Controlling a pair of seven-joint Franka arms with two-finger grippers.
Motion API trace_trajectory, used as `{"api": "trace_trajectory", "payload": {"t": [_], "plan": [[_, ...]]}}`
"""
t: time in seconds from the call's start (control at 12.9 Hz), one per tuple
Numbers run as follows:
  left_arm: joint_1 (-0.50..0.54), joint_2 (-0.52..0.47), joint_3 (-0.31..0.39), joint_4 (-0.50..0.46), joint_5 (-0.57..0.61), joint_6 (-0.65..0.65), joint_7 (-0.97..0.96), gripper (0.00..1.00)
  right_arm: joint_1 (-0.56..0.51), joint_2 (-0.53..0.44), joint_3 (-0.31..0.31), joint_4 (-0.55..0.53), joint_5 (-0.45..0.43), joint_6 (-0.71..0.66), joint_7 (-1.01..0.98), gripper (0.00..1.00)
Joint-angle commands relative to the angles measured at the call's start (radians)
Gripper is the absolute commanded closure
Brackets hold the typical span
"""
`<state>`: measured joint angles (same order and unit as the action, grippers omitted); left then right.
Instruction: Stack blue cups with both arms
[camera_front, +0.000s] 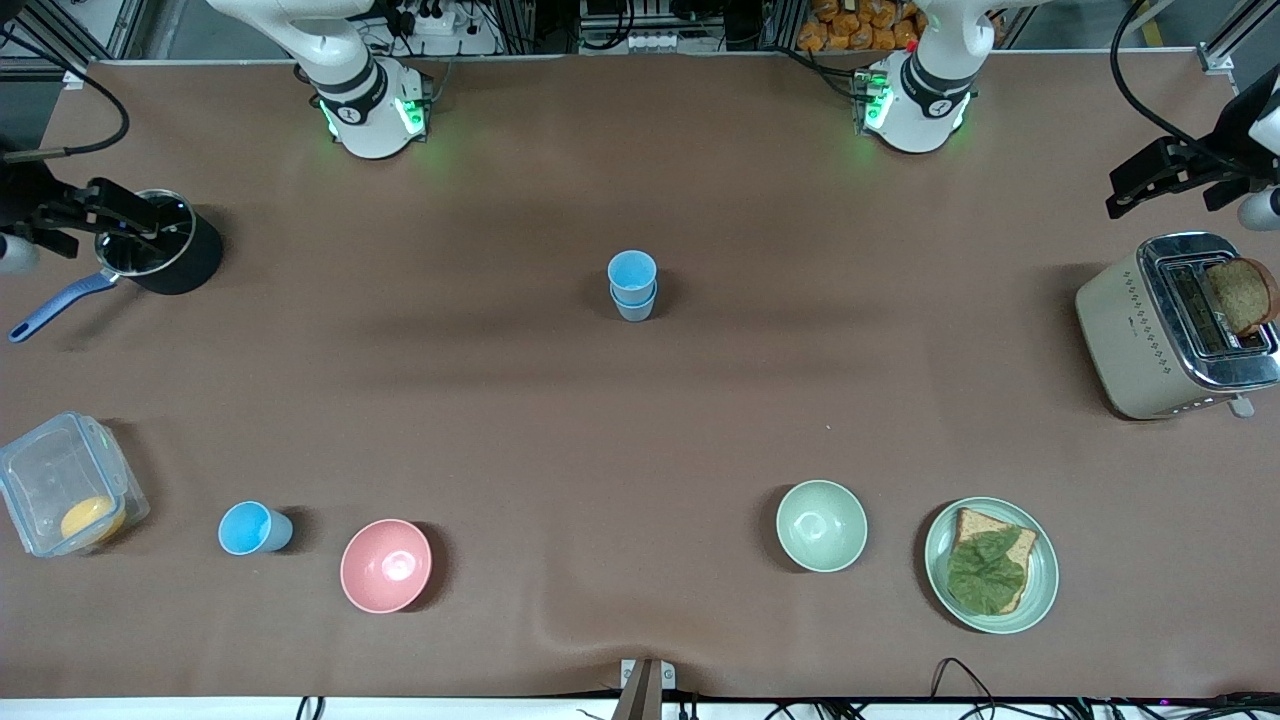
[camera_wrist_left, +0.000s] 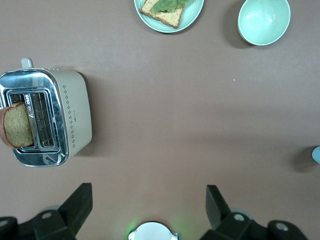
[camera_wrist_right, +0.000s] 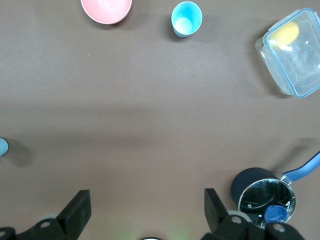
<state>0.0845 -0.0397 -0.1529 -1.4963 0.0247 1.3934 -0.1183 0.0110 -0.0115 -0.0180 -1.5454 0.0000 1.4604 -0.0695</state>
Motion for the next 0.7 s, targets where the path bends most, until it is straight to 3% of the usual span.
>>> {"api": "trace_trajectory", "payload": {"t": [0.0,0.62], "plan": [[0.008,-0.005,-0.002,0.005,-0.005,-0.011,0.025,0.00,0.014,-0.008,0.000,-0.012,-0.022,0.008,0.002,0.00],[0.008,-0.005,-0.002,0.013,0.009,-0.011,0.025,0.00,0.015,-0.002,0.001,-0.009,-0.022,0.009,0.007,0.00]]}}
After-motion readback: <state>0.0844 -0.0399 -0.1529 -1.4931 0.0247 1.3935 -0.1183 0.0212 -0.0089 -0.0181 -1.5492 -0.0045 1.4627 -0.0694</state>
